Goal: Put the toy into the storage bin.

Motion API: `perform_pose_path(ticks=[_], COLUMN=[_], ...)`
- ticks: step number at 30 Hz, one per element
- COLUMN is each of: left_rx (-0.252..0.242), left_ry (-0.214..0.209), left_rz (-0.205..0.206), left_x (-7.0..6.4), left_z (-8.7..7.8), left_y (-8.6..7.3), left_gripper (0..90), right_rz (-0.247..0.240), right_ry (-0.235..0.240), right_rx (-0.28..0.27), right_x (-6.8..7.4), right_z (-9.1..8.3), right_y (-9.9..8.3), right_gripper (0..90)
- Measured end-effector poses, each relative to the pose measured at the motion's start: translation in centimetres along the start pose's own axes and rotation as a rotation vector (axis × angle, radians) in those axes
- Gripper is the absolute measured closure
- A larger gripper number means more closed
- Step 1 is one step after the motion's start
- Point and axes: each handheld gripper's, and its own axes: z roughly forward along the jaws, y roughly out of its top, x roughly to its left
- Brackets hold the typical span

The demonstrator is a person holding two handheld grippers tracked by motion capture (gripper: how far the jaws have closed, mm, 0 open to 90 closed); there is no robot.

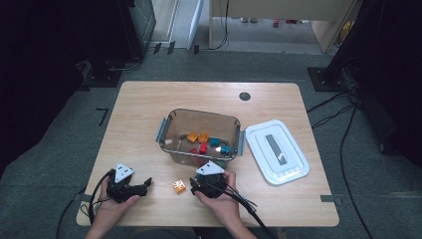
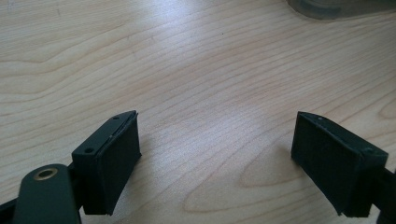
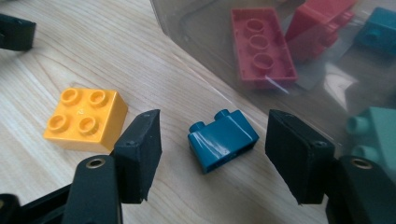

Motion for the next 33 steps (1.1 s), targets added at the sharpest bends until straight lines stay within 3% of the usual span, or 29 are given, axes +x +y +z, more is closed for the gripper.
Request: perform_pose_path(ticks=[4, 8, 13, 17, 23, 33], left_rx=[0.000, 0.000, 0.000, 0.000, 0.000, 0.000], left_ry=[0.000, 0.000, -0.001, -0.002, -0.002, 0.000], left_rz=[0.000, 0.001, 0.001, 0.001, 0.001, 0.000], left_x=[0.0, 0.0, 0.0, 0.0, 0.0, 0.0], left_z=[0.0, 0.0, 0.0, 0.0, 0.0, 0.0], left_y=[0.0, 0.0, 0.0, 0.0, 0.0, 0.0], left_gripper=[15.3, 15.3, 15.3, 15.3, 15.3, 15.2], right_rz=[-0.020, -0.034, -0.078, -0.076, -0.063, -0.011], right_ry=[-0.014, -0.001, 0.023, 0.036, 0.033, 0.004], right_rx=[0.011, 0.001, 0.011, 0.010, 0.018, 0.032], right_x=[0.4, 0.2, -0.1, -0.9, -3.5, -9.3], right_z=[0.7, 0.7, 0.2, -0.8, -3.6, -8.1], right_y=[-0.1, -0.2, -0.5, -1.0, -2.8, -5.9], right_gripper=[42.5, 55.1, 55.6, 55.6, 55.6, 55.5])
